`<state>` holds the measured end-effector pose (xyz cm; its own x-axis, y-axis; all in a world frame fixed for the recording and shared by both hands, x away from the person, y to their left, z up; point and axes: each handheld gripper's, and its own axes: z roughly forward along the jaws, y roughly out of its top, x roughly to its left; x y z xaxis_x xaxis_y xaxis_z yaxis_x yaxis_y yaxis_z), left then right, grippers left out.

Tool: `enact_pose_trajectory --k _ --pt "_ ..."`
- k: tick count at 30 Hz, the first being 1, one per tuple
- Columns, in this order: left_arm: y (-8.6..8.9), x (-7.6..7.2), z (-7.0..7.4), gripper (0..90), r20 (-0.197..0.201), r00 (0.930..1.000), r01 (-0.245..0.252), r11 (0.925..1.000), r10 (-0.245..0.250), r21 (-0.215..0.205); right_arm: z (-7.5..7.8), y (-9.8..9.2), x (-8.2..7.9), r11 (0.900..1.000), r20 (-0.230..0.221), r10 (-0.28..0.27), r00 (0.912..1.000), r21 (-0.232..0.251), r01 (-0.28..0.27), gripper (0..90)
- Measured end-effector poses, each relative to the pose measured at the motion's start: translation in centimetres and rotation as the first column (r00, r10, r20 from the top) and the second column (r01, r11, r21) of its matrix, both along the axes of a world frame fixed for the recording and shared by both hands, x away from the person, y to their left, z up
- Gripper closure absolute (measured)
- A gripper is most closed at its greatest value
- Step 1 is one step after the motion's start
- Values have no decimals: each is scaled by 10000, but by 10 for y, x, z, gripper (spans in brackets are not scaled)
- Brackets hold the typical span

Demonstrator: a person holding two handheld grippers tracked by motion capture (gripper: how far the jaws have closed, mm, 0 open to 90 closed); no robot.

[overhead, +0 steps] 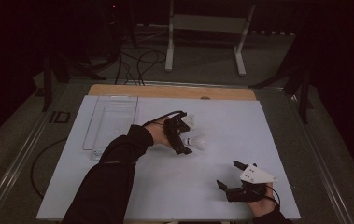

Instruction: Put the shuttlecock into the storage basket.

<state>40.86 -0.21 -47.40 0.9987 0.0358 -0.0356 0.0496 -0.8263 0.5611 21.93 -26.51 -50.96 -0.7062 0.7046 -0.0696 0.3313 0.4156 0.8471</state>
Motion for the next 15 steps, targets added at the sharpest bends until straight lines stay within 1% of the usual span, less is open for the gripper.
enact_pose_trajectory --k 1,2,3,4,6,7,8,9,10,11,12,14,15 --pt "0 0 0 28 0 10000 0 10000 0 0 0 0 0 10000 0 0 10000 0 0 86" --pt "0 2 -4 32 -89 10000 -26 9999 27 139 0 0 0 10000 -27 9 10000 6 -9 85" --pt "0 2 -4 37 -89 10000 -26 9999 27 139 0 0 0 10000 -27 9 10000 6 -9 85" --pt "0 6 -9 42 -155 9998 -89 9994 95 338 -1 0 0 10000 -29 14 10000 -19 -14 86" --pt "1 8 -14 50 -213 9996 -174 9990 183 412 -1 0 0 10000 -44 17 10000 -36 -17 86" --pt "1 8 -14 69 -213 9996 -174 9990 183 412 -1 0 0 10000 -52 12 10000 -42 -12 85" --pt "1 10 -19 74 -174 9996 -189 9979 200 620 -1 0 0 10000 -44 22 10000 -34 -22 86" --pt "1 10 -19 77 -174 9996 -189 9979 200 620 0 0 0 10000 -39 22 10000 -25 -22 85" --pt "0 11 -24 96 -128 9996 -258 9964 269 805 0 0 0 10000 -21 21 10000 -16 -21 85" --pt "0 11 -24 104 -128 9996 -258 9964 269 805 0 0 0 10000 -21 21 10000 -16 -21 85" --pt "-2 12 -27 112 -62 9997 -223 9957 229 903 -1 0 0 10000 -31 16 10000 -13 -16 86" --pt "-3 13 -29 152 -50 9997 -229 9962 234 846 -1 0 0 10000 -34 30 10000 -11 -30 85" --pt "-3 13 -29 157 -50 9997 -229 9962 234 846 -1 0 0 10000 -34 30 10000 -11 -30 85"
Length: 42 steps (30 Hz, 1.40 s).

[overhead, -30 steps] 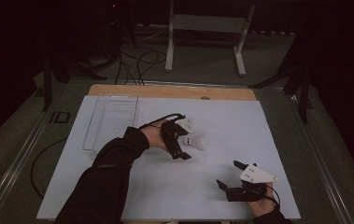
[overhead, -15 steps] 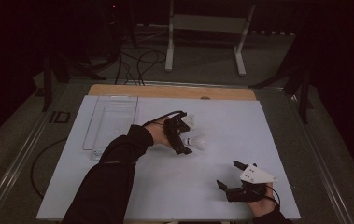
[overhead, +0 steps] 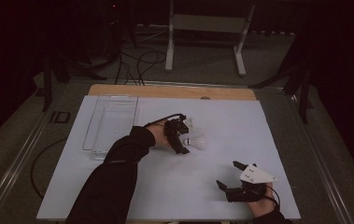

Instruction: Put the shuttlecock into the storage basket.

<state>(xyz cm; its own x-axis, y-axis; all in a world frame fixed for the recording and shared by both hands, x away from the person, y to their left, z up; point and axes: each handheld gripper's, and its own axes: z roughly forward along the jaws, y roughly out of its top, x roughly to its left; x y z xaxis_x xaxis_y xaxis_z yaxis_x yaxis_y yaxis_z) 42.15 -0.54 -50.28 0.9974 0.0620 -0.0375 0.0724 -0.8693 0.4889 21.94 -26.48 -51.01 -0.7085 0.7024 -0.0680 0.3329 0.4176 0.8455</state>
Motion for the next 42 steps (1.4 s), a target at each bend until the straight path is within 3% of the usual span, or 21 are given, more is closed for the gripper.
enact_pose_trajectory --k 4,10,21,27,39,42 --pt "-2 2 -4 212 151 9999 10 10000 -9 -24 0 0 0 10000 -23 9 10000 18 -9 86" --pt "-7 2 -12 370 220 9996 146 9995 -152 282 0 0 0 10000 -45 10 10000 23 -10 86" --pt "-9 10 -19 570 299 9995 -134 9995 125 300 0 0 0 10000 -63 35 10000 27 -35 85" --pt "-7 11 -20 640 383 9992 -115 9994 102 314 0 0 0 10000 -75 52 10000 46 -52 86" --pt "-9 7 -18 661 263 9995 -164 9991 153 394 0 0 0 10000 -87 6 10000 36 -6 86" --pt "-9 6 -17 662 417 9988 -287 9984 267 479 0 0 0 10000 -103 -14 9999 69 15 86"
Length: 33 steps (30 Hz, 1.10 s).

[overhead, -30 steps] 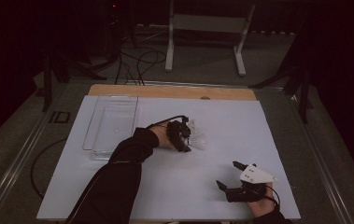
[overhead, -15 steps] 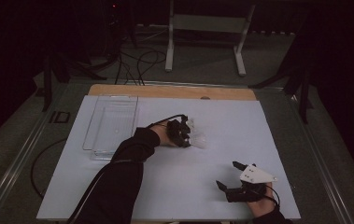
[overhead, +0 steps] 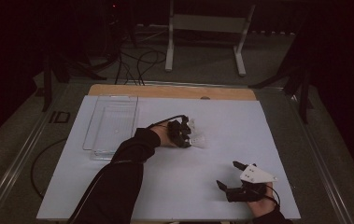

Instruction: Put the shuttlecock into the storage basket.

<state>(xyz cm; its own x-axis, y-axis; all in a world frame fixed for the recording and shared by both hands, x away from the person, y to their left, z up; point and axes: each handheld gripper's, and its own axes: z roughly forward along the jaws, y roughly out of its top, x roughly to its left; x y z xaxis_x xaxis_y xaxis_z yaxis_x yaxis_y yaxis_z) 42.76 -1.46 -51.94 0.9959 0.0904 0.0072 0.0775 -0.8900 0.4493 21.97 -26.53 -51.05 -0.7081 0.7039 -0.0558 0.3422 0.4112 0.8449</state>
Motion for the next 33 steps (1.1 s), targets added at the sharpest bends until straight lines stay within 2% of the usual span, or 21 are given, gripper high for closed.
enact_pose_trajectory --k 1,5,6,7,8,9,10,11,13,16,18,19,21,22,24,28,33 --pt "-1 -1 2 662 -122 9995 -287 9995 289 114 0 0 0 10000 -10 15 10000 -17 -15 86" --pt "-2 -4 5 663 -338 9984 -437 9989 444 194 0 0 0 10000 9 8 10000 -31 -8 86" --pt "-3 -5 8 663 -463 9966 -671 9974 683 273 0 0 0 10000 -1 22 10000 -35 -22 86" --pt "-3 -5 8 663 -463 9966 -671 9974 683 273 0 0 0 10000 -1 22 10000 -35 -22 86" --pt "-5 -6 12 663 -655 9934 -916 9950 940 392 0 1 0 10000 -16 16 10000 -31 -16 86" --pt "-5 -6 12 664 -655 9934 -916 9950 940 392 0 1 0 10000 -11 21 10000 -36 -21 86" --pt "-6 -8 14 664 -821 9907 -1051 9935 1084 444 0 1 0 10000 15 22 10000 -77 -22 86" --pt "-7 -10 16 664 -856 9896 -1103 9920 1153 612 0 1 0 10000 42 11 10000 -66 -11 86" --pt "-7 -11 17 664 -770 9906 -1089 9923 1132 583 0 0 0 10000 61 -7 10000 -41 7 86" --pt "-6 -16 24 664 -923 9888 -1133 9926 1170 441 0 0 0 10000 52 -28 10000 -46 28 86" --pt "-5 -19 28 664 -780 9919 -966 9942 1001 483 0 0 0 10000 8 -35 10000 -87 35 86" --pt "-4 -20 29 664 -914 9894 -1081 9927 1128 542 0 0 0 10000 8 -32 10000 -65 32 86" --pt "-3 -22 30 664 -910 9899 -1043 9931 1088 532 0 0 0 10000 13 -37 10000 -57 37 86" --pt "0 -24 33 664 -1060 9868 -1158 9912 1221 641 0 0 0 10000 8 -42 10000 -69 43 86" --pt "5 -26 35 664 -1200 9865 -1047 9928 1110 580 -1 0 1 10000 -7 -32 10000 -60 32 86" --pt "13 -32 40 664 -1359 9836 -1124 9923 1186 524 0 0 1 10000 -1 -48 10000 -57 48 86" --pt "21 -39 47 664 -1366 9817 -1253 9901 1329 631 -1 1 1 10000 14 -41 10000 -79 41 86"
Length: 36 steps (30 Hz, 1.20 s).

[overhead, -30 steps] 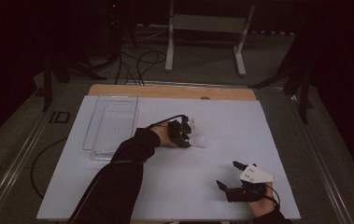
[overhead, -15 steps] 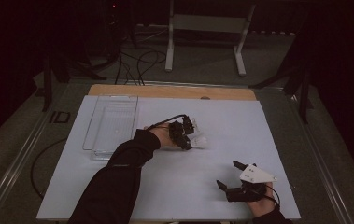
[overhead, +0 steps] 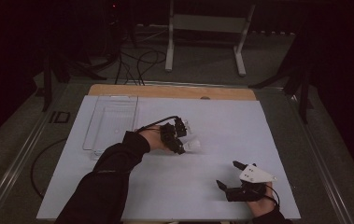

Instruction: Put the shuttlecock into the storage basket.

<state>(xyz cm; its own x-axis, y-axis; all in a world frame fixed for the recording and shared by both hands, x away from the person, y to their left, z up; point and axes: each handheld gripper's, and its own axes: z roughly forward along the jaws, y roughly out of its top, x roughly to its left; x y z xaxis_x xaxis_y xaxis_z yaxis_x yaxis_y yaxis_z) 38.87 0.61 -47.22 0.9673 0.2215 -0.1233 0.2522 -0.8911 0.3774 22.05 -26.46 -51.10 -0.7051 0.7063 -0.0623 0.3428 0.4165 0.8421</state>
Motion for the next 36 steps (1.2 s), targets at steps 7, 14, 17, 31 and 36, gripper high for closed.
enact_pose_trajectory --k 7,14,17,31,36 --pt "14 -14 14 663 240 9997 55 10000 -55 -9 1 0 0 10000 41 44 10000 -15 -44 92" --pt "22 -23 21 663 149 9999 60 9999 -62 131 1 0 0 10000 45 9 10000 39 -9 91" --pt "26 -24 24 663 74 10000 -55 9997 53 235 1 1 0 10000 54 -18 10000 13 18 91" --pt "42 -39 51 663 -93 9996 -259 9994 261 219 0 1 1 10000 -19 -15 10000 15 15 91" --pt "49 -42 61 663 -74 9997 -219 9996 220 172 0 2 1 10000 -2 16 10000 3 -16 91"
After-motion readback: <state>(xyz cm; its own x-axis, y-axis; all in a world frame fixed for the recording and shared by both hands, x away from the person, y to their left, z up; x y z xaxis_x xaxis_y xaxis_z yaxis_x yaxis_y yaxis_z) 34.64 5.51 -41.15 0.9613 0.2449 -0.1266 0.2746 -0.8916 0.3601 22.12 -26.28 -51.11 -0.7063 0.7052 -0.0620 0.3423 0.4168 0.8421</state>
